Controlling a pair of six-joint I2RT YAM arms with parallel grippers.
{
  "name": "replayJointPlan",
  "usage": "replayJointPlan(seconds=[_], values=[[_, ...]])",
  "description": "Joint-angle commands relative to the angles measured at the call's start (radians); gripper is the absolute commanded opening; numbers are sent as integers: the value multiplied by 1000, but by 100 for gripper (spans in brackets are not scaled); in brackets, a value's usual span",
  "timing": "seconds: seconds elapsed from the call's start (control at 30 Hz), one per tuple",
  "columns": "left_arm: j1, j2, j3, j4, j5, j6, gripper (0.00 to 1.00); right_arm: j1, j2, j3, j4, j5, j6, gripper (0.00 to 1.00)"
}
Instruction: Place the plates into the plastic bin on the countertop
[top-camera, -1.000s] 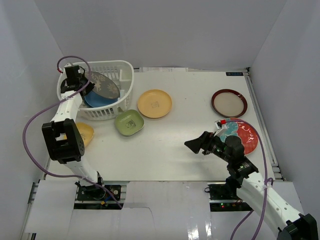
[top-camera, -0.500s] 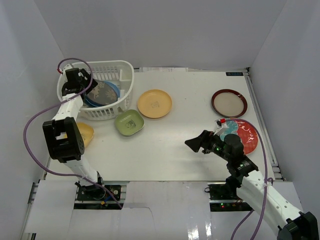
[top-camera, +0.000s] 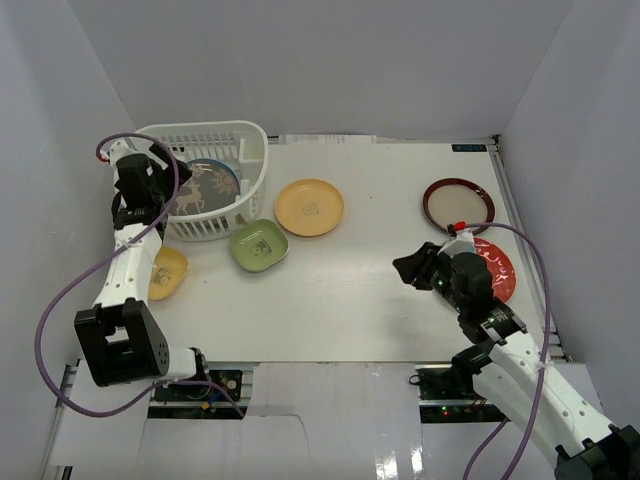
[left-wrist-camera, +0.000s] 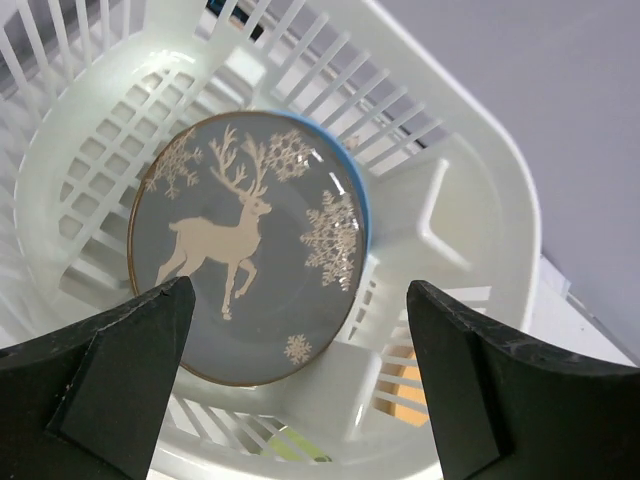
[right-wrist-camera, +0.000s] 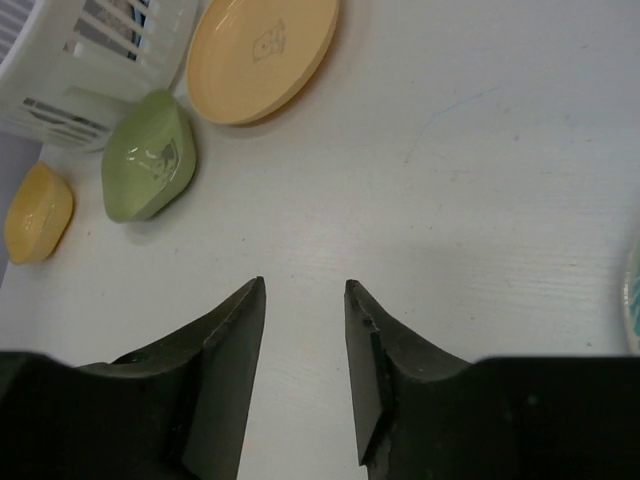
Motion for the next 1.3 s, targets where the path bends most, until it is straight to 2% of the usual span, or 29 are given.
replayJointPlan(seconds=[0.0,0.1,0.27,0.37,0.4,0.53,0.6,0.63,0.67,0.7,0.73,0.77,0.8,0.83,0.87,1.03,1.07,1.2,1.27], values=[[-1,5,1,-19,16,-6,98,-2,33,76,-35,146,-64,42],[-1,28,15,-65,40,-17,98,-2,44,88,-33,161,-61,33],[-26,-74,-34,-3,200,-57,98,-6,33,93,-29,285,-71,15],[-150,-146,-40,-2,214,-50,98,-23,68,116,-29,365,-100,10],[-267,-160,-43,-2,206,-43,98,-31,90,122,-29,376,-108,10],[-531,-193,-94,1,185,-58,96,-103,154,153,-24,402,-128,8],[-665,-187,-157,34,182,-93,95,-149,203,169,-26,393,-145,16],[-699,-182,-178,47,180,-106,95,-211,217,171,-24,384,-145,22],[-739,-177,-201,80,183,-133,94,-248,229,168,-26,352,-139,40],[-797,-168,-244,100,192,-145,94,-296,240,165,-26,326,-133,52],[-822,-165,-257,117,214,-152,94,-397,239,148,-24,300,-125,64],[-848,-161,-267,122,224,-156,94,-451,234,136,-24,245,-116,80],[-892,-157,-277,143,237,-158,94,-515,217,124,-23,215,-101,86],[-911,-159,-281,155,263,-152,94,-630,204,98,-24,186,-94,89],[-931,-165,-286,163,284,-141,94,-678,188,82,-26,133,-88,94],[-991,-228,-321,122,399,-52,95,-805,99,-37,-30,213,1,100],[-992,-260,-329,78,427,-40,95,-830,93,-74,-33,217,10,97],[-994,-355,-343,-33,476,54,96,-989,68,-153,-27,111,64,94],[-994,-410,-327,-106,481,97,97,-1017,85,-165,-29,74,93,93]])
